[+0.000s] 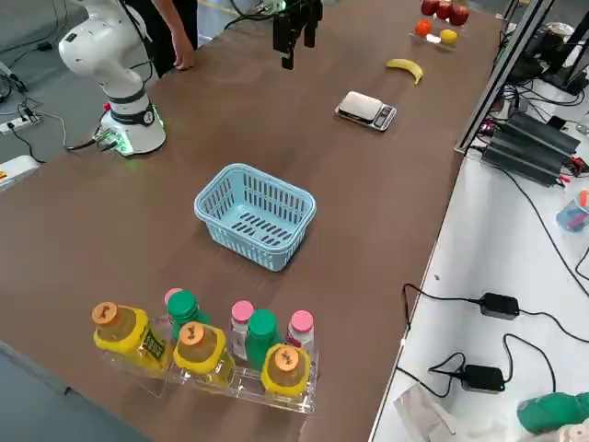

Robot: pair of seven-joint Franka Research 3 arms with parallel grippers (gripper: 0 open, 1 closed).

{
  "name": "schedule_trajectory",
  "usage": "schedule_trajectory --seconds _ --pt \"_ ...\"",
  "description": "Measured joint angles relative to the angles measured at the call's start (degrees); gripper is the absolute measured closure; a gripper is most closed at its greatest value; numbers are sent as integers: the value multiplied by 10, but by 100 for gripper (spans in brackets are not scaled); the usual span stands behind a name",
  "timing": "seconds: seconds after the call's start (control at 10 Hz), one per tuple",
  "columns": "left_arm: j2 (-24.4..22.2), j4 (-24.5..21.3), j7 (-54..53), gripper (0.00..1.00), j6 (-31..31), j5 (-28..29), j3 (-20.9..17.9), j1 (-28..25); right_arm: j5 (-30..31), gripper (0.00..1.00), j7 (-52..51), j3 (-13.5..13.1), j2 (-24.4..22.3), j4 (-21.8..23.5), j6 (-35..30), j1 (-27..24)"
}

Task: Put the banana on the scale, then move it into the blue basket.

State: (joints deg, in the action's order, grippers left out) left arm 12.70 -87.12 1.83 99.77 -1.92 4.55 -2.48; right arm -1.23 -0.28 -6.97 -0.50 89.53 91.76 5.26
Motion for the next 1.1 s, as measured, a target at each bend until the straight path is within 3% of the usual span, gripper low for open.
schedule_trajectory --seconds 0.2,0.4,0.7,0.9,1.1 --pt "5 -94 61 0 107 0 1 43 0 0 0 0 0 0 0 0" --pt "26 -150 140 1 181 0 3 87 0 0 0 1 0 -1 0 0" --pt "101 -182 166 5 272 33 3 117 0 0 0 1 0 -1 0 1" --pt "125 -213 164 7 330 67 2 113 1 0 0 1 0 0 0 0" --pt "147 -215 164 11 362 77 2 114 1 0 0 0 0 0 1 0"
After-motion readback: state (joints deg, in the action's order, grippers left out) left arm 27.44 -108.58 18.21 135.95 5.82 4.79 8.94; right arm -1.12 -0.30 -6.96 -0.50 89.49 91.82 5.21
